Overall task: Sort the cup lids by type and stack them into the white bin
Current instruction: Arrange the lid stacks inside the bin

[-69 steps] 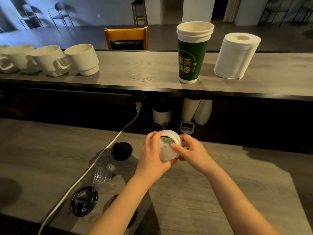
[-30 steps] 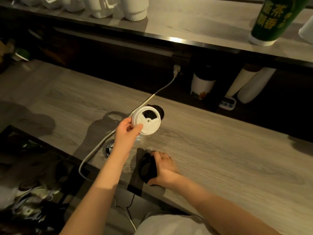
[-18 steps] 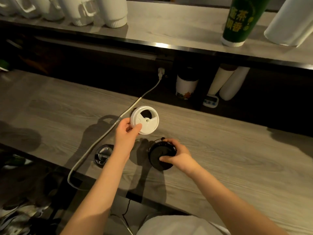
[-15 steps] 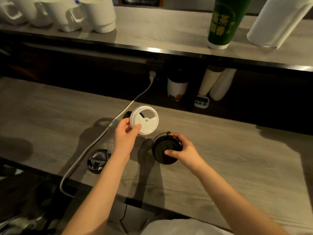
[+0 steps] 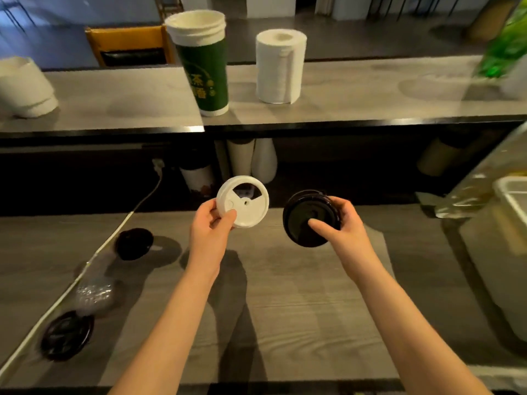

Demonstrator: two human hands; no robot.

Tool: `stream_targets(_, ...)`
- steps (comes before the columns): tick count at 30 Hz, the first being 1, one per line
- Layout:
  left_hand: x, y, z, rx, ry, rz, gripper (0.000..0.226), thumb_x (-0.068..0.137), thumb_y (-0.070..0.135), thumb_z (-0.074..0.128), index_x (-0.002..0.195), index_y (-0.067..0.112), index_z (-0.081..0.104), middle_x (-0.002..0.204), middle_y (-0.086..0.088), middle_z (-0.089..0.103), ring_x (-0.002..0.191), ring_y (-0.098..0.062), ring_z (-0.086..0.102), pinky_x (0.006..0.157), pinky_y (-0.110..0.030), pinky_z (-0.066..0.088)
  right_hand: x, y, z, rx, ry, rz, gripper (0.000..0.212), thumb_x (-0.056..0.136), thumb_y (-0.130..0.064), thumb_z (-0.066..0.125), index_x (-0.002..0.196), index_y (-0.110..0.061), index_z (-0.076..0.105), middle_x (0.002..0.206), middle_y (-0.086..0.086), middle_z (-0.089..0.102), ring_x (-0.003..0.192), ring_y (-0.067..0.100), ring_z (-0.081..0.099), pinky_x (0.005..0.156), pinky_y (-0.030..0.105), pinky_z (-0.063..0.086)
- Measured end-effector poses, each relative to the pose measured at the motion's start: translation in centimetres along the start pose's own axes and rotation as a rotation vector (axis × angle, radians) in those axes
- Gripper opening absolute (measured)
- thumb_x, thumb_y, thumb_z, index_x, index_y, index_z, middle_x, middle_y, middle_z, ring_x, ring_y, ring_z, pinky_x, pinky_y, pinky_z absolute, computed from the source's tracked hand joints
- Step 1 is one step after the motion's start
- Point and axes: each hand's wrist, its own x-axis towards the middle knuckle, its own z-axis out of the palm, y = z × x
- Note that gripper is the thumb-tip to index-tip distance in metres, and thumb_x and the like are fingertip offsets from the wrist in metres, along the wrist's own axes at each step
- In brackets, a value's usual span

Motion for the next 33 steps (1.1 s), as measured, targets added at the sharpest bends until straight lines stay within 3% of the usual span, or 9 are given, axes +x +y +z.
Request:
stream_targets(5, -2.4, 1.7, 9.8, -0.032, -0.086, -0.011, 0.032, 0.089, 0.007, 0.058, 0.118, 0.018, 0.052, 0.107, 0.003, 0.061, 0.099, -0.011, 0.060, 0.077, -0.024, 0.050, 0.1, -1.3, -10.6, 0.032, 0.097, -0.047, 0.047, 0.078, -0.008, 0.073, 0.115, -0.027, 0.050, 0.114, -0.005, 0.060, 0.107, 0.007, 0.058, 0.079, 0.017, 0.048)
stream_targets(8, -3.9, 2.4, 16.1, -0.035, -0.168, 0.022, 0.026, 0.089, 0.007, 0.058, 0.108, 0.024, 0.054, 0.107, 0.000, 0.062, 0.100, -0.013, 0.060, 0.081, -0.028, 0.051, 0.4, -2.0, -16.9, 0.055, 0.166, -0.077, 0.047, 0.079, -0.007, 0.071, 0.116, -0.026, 0.049, 0.112, -0.007, 0.060, 0.104, 0.003, 0.058, 0.074, 0.013, 0.049)
stream_targets(13, -6.0, 2.6, 25.1, 0.002, -0.253, 0.037, 0.030, 0.089, 0.010, 0.059, 0.116, 0.022, 0.052, 0.112, -0.001, 0.062, 0.106, -0.017, 0.060, 0.090, -0.037, 0.051, 1.1, -2.0, -26.1, 0.077, 0.245, -0.092, 0.046, 0.081, -0.008, 0.070, 0.118, -0.027, 0.049, 0.116, -0.003, 0.060, 0.106, 0.008, 0.059, 0.086, 0.024, 0.050)
stream_targets(19, -8.7, 2.9, 34.1, -0.016, -0.311, 0.040, 0.034, 0.089, 0.010, 0.059, 0.116, 0.025, 0.046, 0.110, 0.001, 0.060, 0.106, -0.017, 0.060, 0.090, -0.038, 0.051, 1.8, -2.2, -36.1, 0.081, 0.299, -0.082, 0.043, 0.083, -0.007, 0.068, 0.116, -0.025, 0.047, 0.111, -0.006, 0.059, 0.104, 0.009, 0.059, 0.080, 0.020, 0.049)
stream_targets(24, -11.3, 2.0, 38.9, 0.010, -0.384, 0.004, 0.028, 0.089, 0.010, 0.059, 0.106, 0.030, 0.049, 0.109, -0.002, 0.062, 0.100, -0.016, 0.062, 0.081, -0.030, 0.053, 1.0, -1.4, -43.2, -0.051, 0.327, -0.038, 0.041, 0.082, -0.006, 0.069, 0.114, -0.023, 0.051, 0.107, -0.004, 0.061, 0.099, 0.013, 0.061, 0.074, 0.018, 0.052)
stream_targets(28, -13.0, 1.3, 40.7, 0.052, -0.449, -0.038, 0.024, 0.090, 0.012, 0.058, 0.104, 0.029, 0.050, 0.105, -0.003, 0.065, 0.095, -0.016, 0.065, 0.074, -0.027, 0.052, -0.2, -0.5, -47.1, -0.209, 0.382, 0.057, 0.043, 0.082, -0.013, 0.070, 0.121, -0.023, 0.053, 0.112, -0.001, 0.058, 0.099, 0.016, 0.058, 0.080, 0.025, 0.047)
stream_targets(33, -14.1, 1.0, 41.9, 0.170, -0.522, -0.041, 0.023, 0.092, 0.019, 0.057, 0.112, 0.024, 0.049, 0.106, -0.001, 0.065, 0.098, -0.016, 0.064, 0.081, -0.032, 0.054, -1.2, 1.3, -49.4, -0.307, 0.383, 0.051, 0.041, 0.082, -0.011, 0.070, 0.121, -0.015, 0.057, 0.112, 0.001, 0.058, 0.102, 0.016, 0.057, 0.079, 0.022, 0.044)
